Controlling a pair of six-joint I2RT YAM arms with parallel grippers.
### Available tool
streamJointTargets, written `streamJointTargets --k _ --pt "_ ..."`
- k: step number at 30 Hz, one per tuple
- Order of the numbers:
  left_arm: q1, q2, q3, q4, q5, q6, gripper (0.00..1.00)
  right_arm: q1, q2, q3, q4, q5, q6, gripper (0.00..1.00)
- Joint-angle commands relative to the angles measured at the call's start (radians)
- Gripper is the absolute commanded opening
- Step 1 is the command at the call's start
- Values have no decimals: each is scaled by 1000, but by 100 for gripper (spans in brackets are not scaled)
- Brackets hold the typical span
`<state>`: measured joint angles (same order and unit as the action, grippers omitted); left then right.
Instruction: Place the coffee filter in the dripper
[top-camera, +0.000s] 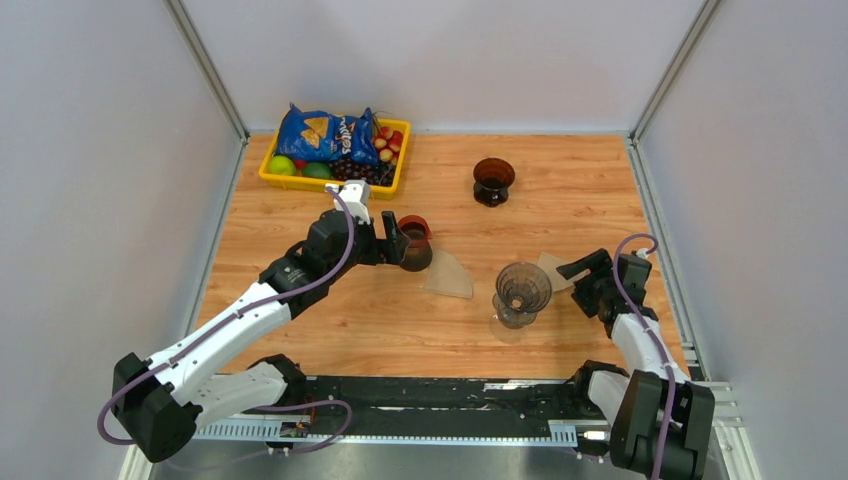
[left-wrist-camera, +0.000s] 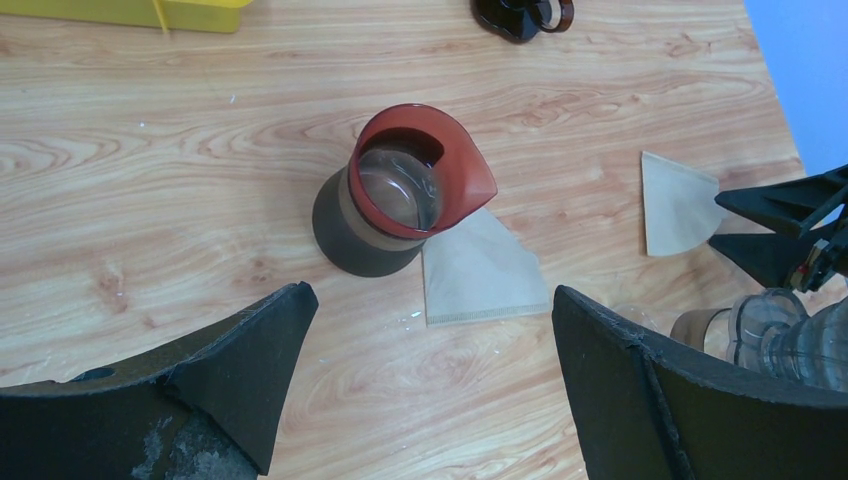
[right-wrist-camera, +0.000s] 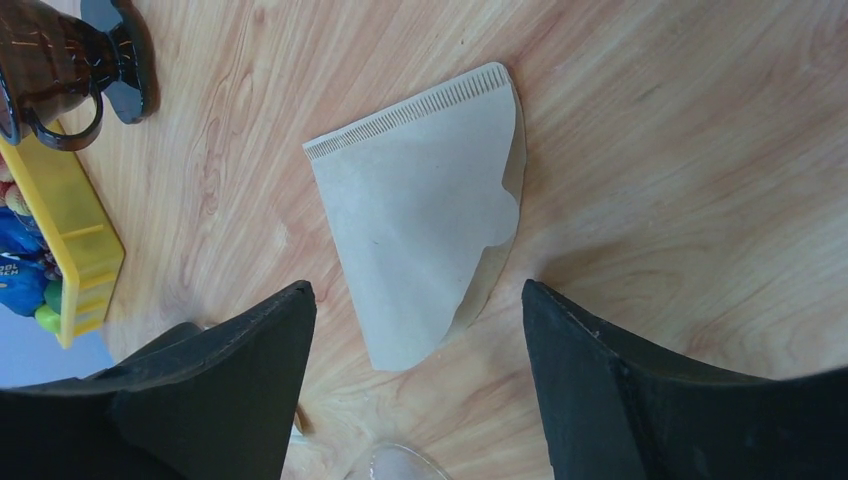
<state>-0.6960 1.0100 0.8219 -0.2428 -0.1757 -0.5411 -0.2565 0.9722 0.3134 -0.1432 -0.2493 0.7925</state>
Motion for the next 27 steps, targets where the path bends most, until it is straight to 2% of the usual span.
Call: streamJointTargets --k 1,6,13,20,27 --pt "1 -18 5 14 -15 -3 100 -4 39 -11 130 -29 49 76" --pt "1 -10 8 5 -4 -8 100 -3 80 -25 199 -22 76 61" --pt "1 7 10 2 14 -4 100 -4 117 -21 215 -7 70 29" --pt "2 19 22 -6 21 -9 100 -4 52 -13 216 16 2 0" --pt "1 13 30 -7 45 -1 100 -4 16 58 212 -38 -94 0"
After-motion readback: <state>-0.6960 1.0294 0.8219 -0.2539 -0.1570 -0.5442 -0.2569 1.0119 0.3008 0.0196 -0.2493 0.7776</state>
